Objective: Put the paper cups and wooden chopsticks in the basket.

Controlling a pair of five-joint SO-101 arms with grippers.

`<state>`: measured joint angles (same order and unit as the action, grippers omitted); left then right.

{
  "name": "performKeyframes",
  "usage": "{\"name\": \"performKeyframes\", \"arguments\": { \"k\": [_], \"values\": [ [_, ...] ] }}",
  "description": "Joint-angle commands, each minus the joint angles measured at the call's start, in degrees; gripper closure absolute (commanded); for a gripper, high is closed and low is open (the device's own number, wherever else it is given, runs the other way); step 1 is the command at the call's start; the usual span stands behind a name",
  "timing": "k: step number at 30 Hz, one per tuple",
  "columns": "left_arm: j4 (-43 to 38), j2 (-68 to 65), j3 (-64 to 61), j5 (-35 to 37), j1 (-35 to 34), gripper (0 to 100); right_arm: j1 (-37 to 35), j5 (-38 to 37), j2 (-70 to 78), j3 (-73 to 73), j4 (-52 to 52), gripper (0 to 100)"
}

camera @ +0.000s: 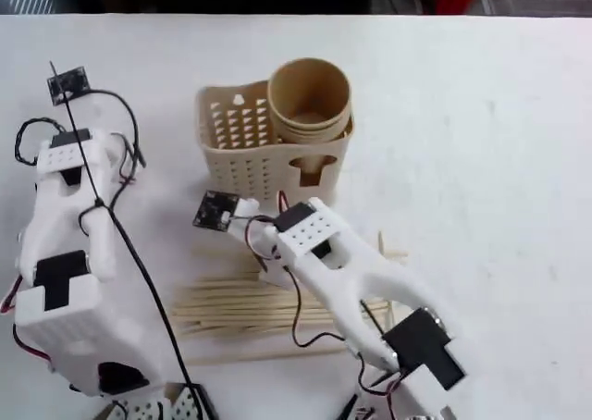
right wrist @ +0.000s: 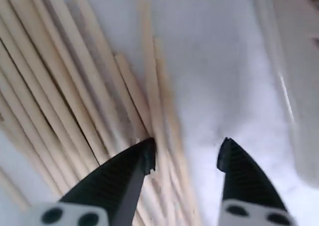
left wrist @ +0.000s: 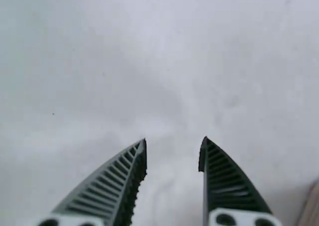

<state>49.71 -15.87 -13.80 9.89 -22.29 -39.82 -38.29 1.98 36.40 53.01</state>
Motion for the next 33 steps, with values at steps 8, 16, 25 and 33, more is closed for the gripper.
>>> {"name": "performKeyframes", "arguments": {
  "k": [8, 16, 25, 33],
  "values": [
    [-0.97, 0.48, 0.88, 0.26, -0.40, 82, 1.63, 0.62, -2.33, -0.79, 0.40, 98.1],
    [-0.97, 0.48, 0.88, 0.26, -0.40, 82, 2.68, 3.16, -17.89, -0.62, 6.99, 98.1],
    [-0.97, 0.48, 0.97, 0.26, -0.40, 82, 2.33, 3.96, -39.25, -1.05, 15.87, 98.1],
    [-1.05, 0.48, 1.05, 0.26, -0.40, 82, 1.71, 10.73, -52.35, -10.46, 16.40, 98.1]
  ]
}}
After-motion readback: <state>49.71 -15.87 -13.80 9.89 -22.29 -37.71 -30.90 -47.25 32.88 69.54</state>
